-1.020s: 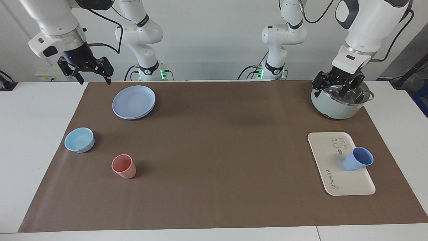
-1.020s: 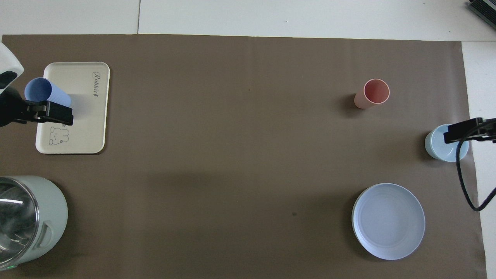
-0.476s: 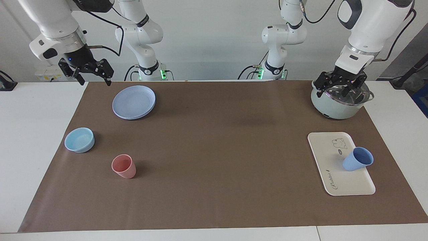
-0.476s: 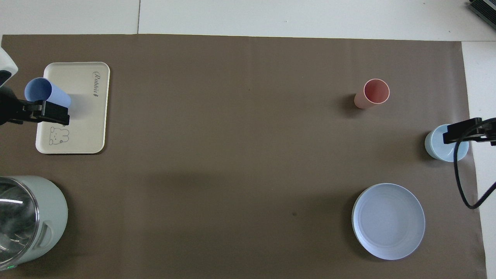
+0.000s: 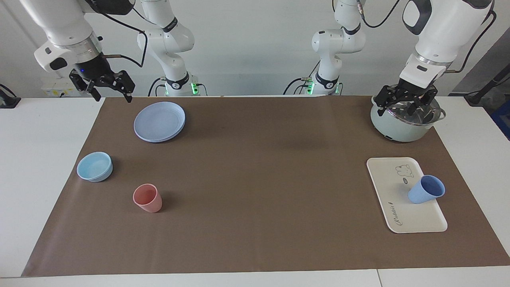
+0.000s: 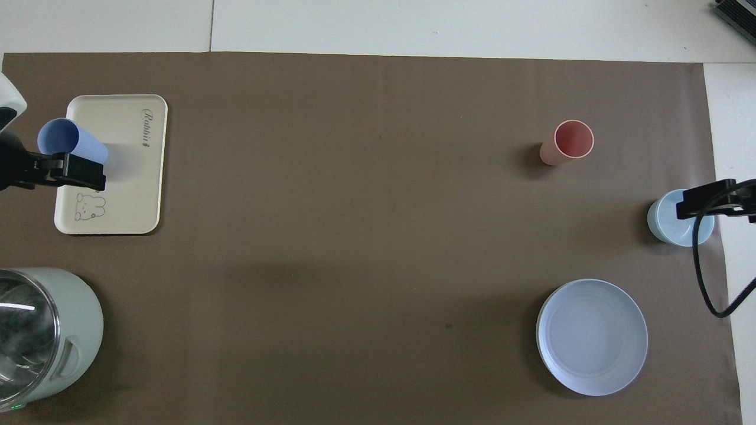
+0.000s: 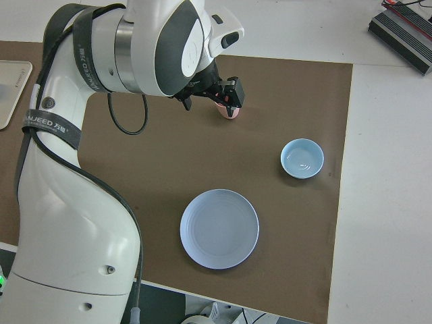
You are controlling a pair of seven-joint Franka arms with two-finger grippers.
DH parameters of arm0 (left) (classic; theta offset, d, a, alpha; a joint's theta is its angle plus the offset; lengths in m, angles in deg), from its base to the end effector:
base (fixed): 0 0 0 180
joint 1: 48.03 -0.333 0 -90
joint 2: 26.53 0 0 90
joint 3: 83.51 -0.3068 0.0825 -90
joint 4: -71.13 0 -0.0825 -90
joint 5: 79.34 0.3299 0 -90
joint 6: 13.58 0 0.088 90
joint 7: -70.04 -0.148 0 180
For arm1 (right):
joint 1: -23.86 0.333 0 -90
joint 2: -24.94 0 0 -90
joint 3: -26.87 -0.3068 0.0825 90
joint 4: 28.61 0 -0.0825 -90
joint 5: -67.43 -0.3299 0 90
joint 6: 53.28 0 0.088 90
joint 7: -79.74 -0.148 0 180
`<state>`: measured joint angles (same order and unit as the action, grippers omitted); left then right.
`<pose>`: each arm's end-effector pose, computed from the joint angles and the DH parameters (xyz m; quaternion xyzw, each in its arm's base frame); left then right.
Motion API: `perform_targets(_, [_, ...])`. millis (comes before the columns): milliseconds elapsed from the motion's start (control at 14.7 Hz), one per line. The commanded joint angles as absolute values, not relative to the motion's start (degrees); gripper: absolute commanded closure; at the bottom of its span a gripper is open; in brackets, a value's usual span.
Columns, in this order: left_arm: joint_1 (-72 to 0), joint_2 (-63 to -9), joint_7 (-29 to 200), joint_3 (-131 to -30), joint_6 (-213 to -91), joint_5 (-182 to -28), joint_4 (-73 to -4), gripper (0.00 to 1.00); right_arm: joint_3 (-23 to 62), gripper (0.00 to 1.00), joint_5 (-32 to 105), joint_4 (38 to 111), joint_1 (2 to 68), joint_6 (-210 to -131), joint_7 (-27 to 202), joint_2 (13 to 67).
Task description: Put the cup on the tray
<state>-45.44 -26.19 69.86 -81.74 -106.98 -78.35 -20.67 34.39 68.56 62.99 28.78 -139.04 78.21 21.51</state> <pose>0.5043 -0.0360 0.5694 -0.9990 0.0400 -0.0172 0.0081 0.4722 -0.0264 0.5854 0.9991 -0.0363 -0.0213 0.0057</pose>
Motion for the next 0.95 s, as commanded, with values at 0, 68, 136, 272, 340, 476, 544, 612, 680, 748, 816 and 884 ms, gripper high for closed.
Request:
perform_targets(0, [-45.7,-24.9,69.5,-81.8,-107.0,-77.8,-21.9,0.0,34.3,0.0,67.4,64.8,28.4,-140.2,77.6,19.9])
perform_targets(68, [-45.7,-24.9,69.5,-81.8,-107.0,-77.8,-21.9,0.0,34.3,0.0,67.5,64.8,28.7,-141.1,77.5,19.9])
perform_targets(136, [-45.7,-24.9,69.5,-81.8,-107.0,-77.8,-21.9,0.0,34.3,0.0,67.5,65.4,29.0,-142.5,77.4,19.8])
perform_targets(272, [-45.7,-24.9,69.5,-81.8,-107.0,-77.8,-21.9,0.0,34.2,0.0,67.5,66.1,29.2,-142.8,77.4,20.1])
perform_targets(340, [-45.7,-24.9,69.5,-81.8,-107.0,-77.8,-21.9,0.0,34.2,0.0,67.5,66.1,29.0,-142.3,77.4,20.2])
perform_targets(476, [-45.7,-24.9,69.5,-81.8,-107.0,-77.8,-21.9,0.0,34.2,0.0,67.5,65.8,29.0,-142.1,77.3,20.3])
perform_targets(544, [-45.7,-24.9,69.5,-81.8,-107.0,-77.8,-21.9,0.0,34.2,0.0,67.5,65.8,29.0,-142.1,77.3,20.3])
perform_targets(612, [-45.7,-24.9,69.5,-81.8,-107.0,-77.8,-21.9,0.0,34.2,0.0,67.5,65.8,29.2,-142.1,77.1,20.3])
perform_targets(680, [-45.7,-24.9,69.5,-81.8,-107.0,-77.8,-21.9,0.0,34.0,0.0,67.5,65.8,29.2,-142.1,76.9,20.2])
perform_targets(748, [-45.7,-24.9,69.4,-81.8,-107.0,-77.8,-21.9,0.0,34.0,0.0,67.5,65.8,29.2,-142.1,76.8,20.2])
perform_targets(816, [-45.7,-24.9,69.5,-81.8,-107.0,-77.8,-21.9,0.0,34.0,0.0,67.5,65.8,29.1,-142.1,76.9,20.2])
perform_targets(884, [-45.7,-24.9,69.5,-81.8,-107.0,-77.8,-21.9,0.0,34.0,0.0,67.5,65.9,29.1,-142.1,77.1,20.2])
